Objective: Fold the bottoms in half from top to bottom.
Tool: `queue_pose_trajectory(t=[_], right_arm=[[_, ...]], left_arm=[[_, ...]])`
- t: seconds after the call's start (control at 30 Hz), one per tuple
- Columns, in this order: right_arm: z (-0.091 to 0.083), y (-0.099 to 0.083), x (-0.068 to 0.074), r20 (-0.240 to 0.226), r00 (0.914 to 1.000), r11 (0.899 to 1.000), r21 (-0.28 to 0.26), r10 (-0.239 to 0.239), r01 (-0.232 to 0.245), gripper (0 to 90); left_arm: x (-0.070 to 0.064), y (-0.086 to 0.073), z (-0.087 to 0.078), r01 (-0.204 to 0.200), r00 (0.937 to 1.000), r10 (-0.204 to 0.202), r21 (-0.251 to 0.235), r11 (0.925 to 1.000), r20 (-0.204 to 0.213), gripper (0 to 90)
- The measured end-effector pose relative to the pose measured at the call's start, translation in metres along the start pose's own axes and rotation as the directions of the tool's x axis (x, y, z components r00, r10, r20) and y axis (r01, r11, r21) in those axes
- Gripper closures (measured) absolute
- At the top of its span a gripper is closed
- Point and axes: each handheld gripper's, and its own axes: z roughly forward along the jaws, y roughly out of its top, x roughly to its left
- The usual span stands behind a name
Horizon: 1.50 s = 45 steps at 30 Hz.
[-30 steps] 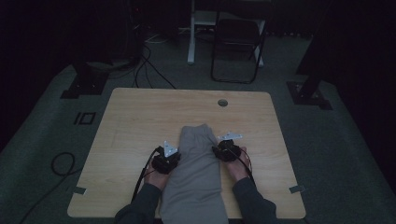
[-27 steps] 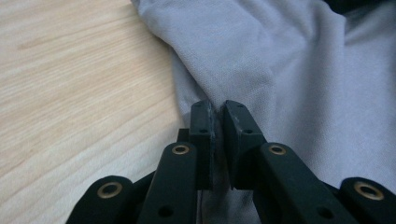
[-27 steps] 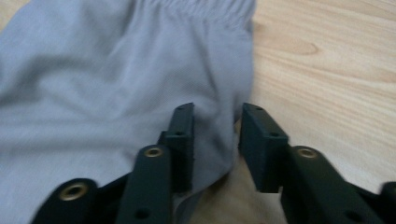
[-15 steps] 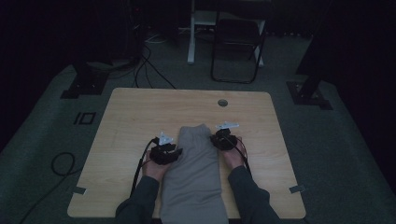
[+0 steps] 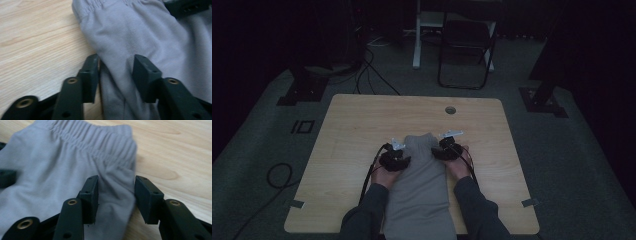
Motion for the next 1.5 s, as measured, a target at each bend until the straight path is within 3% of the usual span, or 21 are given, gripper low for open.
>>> queue_pose_trajectory(t=[0.1,0.2,0.3,0.37,0.5,0.67,0.8,0.9,1.03,1.13,1.2,1.27,1.4,1.5], right_arm=[[0.001,0.001,0.006,0.008,0.9994,0.999,0.009,-0.033,0.032,50.0],[0.002,0.002,0.013,0.017,0.9974,0.997,0.022,-0.07,0.069,54.9],[0.003,0.006,0.015,0.036,0.9982,0.998,0.046,-0.047,0.046,56.6],[0.005,0.009,0.016,0.053,0.9979,0.998,0.056,-0.037,0.034,61.8],[0.006,0.013,0.019,0.019,0.9984,0.996,0.071,-0.054,0.052,81.3],[0.008,0.016,0.013,-0.001,1.0,0.997,0.073,-0.005,0.005,85.7],[0.004,0.02,0.0,-0.004,0.9982,0.998,0.018,0.06,-0.06,86.0],[-0.009,0.034,-0.005,0.014,0.9975,0.997,-0.037,0.069,-0.069,86.0],[-0.032,0.061,-0.002,0.089,0.996,0.992,-0.123,0.015,-0.004,85.9],[-0.05,0.076,-0.002,0.111,0.9937,0.978,-0.208,0.018,0.005,85.9],[-0.056,0.078,-0.002,0.099,0.995,0.976,-0.215,0.007,0.015,85.9],[-0.059,0.074,-0.001,0.085,0.9964,0.977,-0.211,0.0,0.018,85.8],[-0.065,0.056,-0.001,0.017,0.9998,0.981,-0.196,0.004,0.0,85.8],[-0.072,0.04,0.005,0.007,0.999,0.984,-0.173,-0.044,0.044,85.7]], left_arm=[[0.002,0.001,0.001,0.008,1.0,-0.008,-0.004,1.0,-0.001,67.0],[0.005,0.003,0.002,0.014,0.9999,-0.014,0.001,0.9999,0.01,75.7],[0.006,0.007,0.004,0.014,0.9997,-0.014,0.018,0.9997,0.019,82.0],[0.009,0.01,0.006,0.039,0.9986,-0.04,0.023,0.9989,0.036,83.4],[0.01,0.013,0.008,0.034,0.999,-0.035,0.031,0.9989,0.027,84.1],[0.019,0.02,0.011,0.069,0.9968,-0.071,0.047,0.9965,0.038,85.0],[0.028,0.037,0.003,0.067,0.9966,-0.068,0.024,0.9975,0.046,85.3],[0.031,0.058,-0.008,0.043,0.9977,-0.042,-0.024,0.9988,0.054,85.4],[0.035,0.086,-0.025,0.04,0.9984,-0.036,-0.103,0.9939,0.044,85.4],[0.034,0.1,-0.038,0.038,0.9987,-0.032,-0.159,0.9865,0.041,85.4],[0.032,0.1,-0.042,0.039,0.9983,-0.031,-0.171,0.9845,0.05,85.3],[0.03,0.096,-0.044,0.029,0.9982,-0.02,-0.159,0.9869,0.056,85.3],[0.023,0.082,-0.049,0.026,0.9957,-0.012,-0.153,0.9879,0.092,85.2],[0.014,0.069,-0.055,0.009,0.9932,0.008,-0.146,0.9893,0.116,85.2]])
